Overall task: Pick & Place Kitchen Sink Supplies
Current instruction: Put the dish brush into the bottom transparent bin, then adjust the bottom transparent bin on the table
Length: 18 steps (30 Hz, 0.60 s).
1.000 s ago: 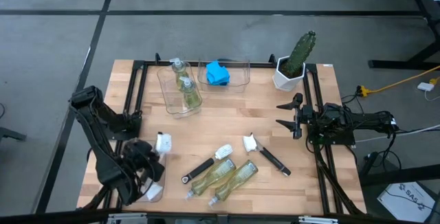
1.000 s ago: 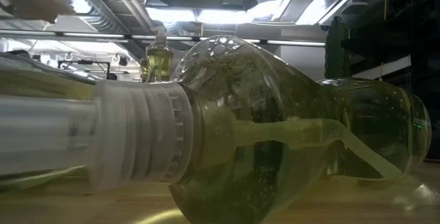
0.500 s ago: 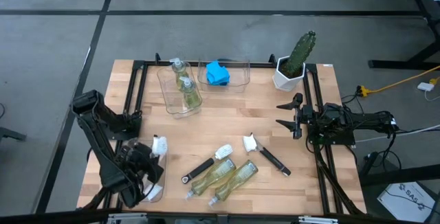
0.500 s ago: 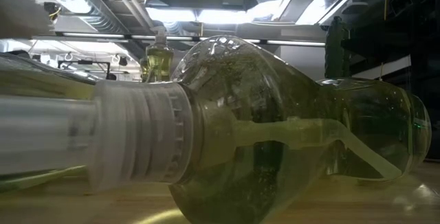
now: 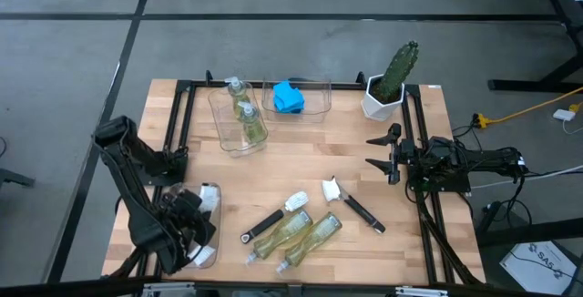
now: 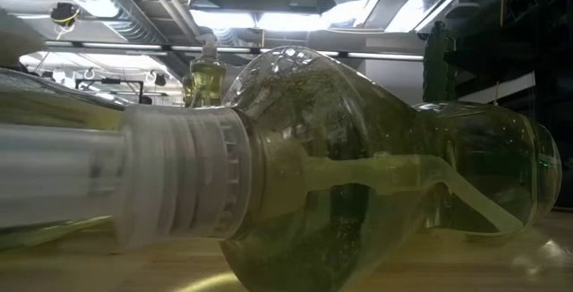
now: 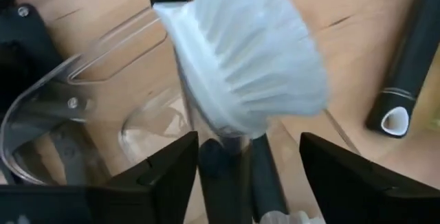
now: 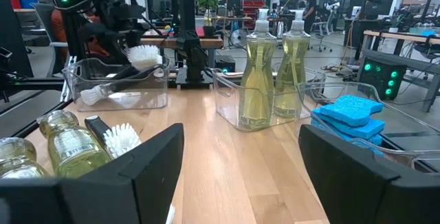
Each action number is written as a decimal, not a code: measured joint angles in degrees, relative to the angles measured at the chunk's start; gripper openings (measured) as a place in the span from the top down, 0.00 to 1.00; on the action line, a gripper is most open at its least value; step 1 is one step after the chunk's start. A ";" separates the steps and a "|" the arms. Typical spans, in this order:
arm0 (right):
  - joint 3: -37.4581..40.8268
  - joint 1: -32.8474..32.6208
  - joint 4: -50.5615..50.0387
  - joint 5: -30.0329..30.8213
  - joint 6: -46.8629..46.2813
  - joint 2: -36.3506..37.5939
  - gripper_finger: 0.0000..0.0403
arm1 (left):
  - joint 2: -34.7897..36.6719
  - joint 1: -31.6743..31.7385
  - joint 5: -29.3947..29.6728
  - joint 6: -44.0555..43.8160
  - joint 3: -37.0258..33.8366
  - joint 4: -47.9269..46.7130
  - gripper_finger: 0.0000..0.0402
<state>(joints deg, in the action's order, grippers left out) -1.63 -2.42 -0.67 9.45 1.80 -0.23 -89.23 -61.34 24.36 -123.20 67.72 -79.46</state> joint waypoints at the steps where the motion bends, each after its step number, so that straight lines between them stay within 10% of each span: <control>1: 0.00 0.02 -0.02 0.00 -0.02 0.00 0.29 | 0.39 0.00 -0.02 0.49 0.00 -0.02 0.37; 18: 0.00 0.00 0.00 0.00 0.00 0.00 0.29 | -0.32 -0.53 -12.29 23.23 0.11 16.83 0.47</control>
<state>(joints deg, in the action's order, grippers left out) -1.63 -2.41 -0.67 9.45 1.80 -0.23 -89.55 -61.87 12.07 -99.97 67.83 -62.63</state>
